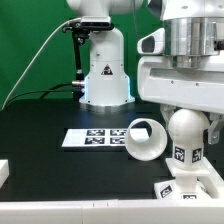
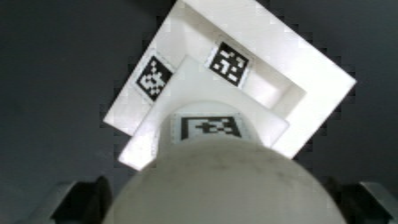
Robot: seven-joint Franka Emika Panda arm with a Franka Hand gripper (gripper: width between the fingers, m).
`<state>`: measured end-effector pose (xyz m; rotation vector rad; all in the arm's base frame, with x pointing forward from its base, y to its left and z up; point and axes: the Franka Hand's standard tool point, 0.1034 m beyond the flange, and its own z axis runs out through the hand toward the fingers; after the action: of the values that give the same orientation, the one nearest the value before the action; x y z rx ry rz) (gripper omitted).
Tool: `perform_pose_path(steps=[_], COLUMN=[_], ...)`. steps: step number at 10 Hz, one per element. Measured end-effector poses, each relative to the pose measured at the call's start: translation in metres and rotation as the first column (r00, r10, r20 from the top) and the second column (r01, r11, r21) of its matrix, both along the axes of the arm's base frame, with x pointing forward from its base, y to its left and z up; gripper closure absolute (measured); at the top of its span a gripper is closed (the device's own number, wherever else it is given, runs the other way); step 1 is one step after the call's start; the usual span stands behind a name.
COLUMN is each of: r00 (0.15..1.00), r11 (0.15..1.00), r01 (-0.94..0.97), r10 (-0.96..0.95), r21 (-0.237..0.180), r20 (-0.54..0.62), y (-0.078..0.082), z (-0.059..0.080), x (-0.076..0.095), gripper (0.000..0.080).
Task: Assemble lamp
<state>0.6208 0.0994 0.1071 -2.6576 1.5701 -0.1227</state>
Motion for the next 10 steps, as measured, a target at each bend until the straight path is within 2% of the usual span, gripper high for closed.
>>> perform_pose_path(steps=[1, 3, 4, 6, 8, 10], r00=[0.997, 0.919, 0.853, 0.645, 0.555, 0.545], r11=[0.997, 0.916, 0.848, 0.630, 0.536, 0.526], r01=[0.079, 0.395, 0.522, 0.762, 0.829, 0.835], r10=[-0.079, -0.394, -0.520, -0.758, -0.825, -0.832], r21=[0.013, 0.067, 0.090, 0.153, 0.162, 0.161], r20=[-0.003, -0.035, -0.050, -0.096, -0.107, -0.103], y=[-0.0003, -0.0031, -0.0020, 0.0009, 0.0015, 0.0027], z=[-0.0001, 0.0002, 0.0001, 0.0012, 0.0025, 0.0028], x=[-0.0002, -0.0002, 0.0004, 0.0041, 0.0058, 0.0059], gripper=[0.0226, 0.0226, 0.0226, 0.0226, 0.0226, 0.0226])
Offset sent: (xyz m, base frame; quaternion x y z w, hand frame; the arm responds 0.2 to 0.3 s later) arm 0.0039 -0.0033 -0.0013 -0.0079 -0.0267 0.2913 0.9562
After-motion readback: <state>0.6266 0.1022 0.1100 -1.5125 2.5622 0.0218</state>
